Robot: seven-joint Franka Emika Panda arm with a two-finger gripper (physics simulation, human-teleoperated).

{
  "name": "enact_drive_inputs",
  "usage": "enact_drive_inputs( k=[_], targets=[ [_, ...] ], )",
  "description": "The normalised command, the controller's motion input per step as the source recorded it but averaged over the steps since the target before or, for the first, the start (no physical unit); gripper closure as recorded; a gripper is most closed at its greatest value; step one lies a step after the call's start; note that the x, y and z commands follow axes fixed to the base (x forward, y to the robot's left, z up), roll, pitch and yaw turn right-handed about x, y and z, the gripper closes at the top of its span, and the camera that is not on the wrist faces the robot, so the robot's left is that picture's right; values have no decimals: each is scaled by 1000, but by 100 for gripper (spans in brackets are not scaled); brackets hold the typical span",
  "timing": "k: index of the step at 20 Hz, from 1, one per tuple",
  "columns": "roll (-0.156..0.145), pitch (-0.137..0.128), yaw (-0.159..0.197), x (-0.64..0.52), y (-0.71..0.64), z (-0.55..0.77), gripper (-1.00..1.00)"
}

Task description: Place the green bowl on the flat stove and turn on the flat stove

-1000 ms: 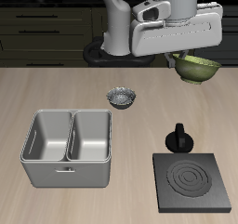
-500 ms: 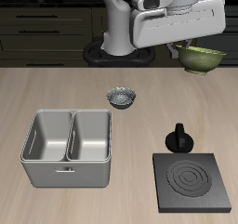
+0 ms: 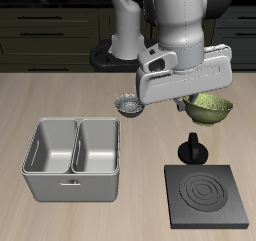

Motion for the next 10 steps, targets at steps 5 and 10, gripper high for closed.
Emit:
enact_drive_inputs(
  k=[5,10],
  targets=[
    [7,13,32,112,-109,-627,100],
    [3,13,10,111,-179,-398,100]
  ],
)
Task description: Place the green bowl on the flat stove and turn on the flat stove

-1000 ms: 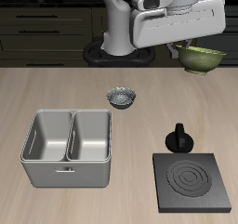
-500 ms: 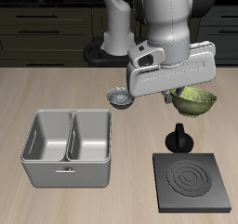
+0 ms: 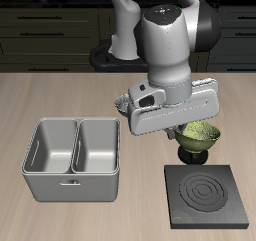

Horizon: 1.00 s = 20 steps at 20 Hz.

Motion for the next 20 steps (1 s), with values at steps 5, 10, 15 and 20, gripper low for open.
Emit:
enact_drive_inputs(
  k=[5,10,15,20],
  targets=[
    [2,10,13,108,-90,-386,100],
    [36,21,18,43,124,-459,100],
    [48,12,6,17,221,-218,100],
    [7,15,-7,47,60,-260,100]
  ],
)
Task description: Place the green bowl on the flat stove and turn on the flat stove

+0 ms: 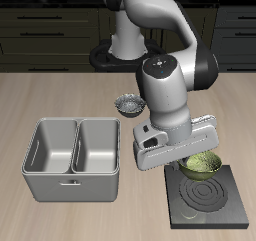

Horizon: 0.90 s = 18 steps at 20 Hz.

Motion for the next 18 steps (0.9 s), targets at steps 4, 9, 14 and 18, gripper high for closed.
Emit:
enact_drive_inputs(
  k=[4,9,14,18],
  targets=[
    [9,37,0,24,7,-430,100],
    [22,20,37,17,45,-256,100],
    [39,11,56,3,97,-196,100],
    [16,9,25,32,97,-73,100]
  ],
)
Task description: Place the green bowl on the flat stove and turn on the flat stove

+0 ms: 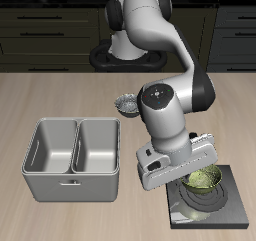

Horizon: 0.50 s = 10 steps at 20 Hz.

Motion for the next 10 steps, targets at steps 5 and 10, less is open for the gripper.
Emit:
enact_drive_inputs(
  k=[5,10],
  targets=[
    [-4,-3,21,12,66,18,-100],
    [29,-17,-10,-64,165,144,-100]
  ],
)
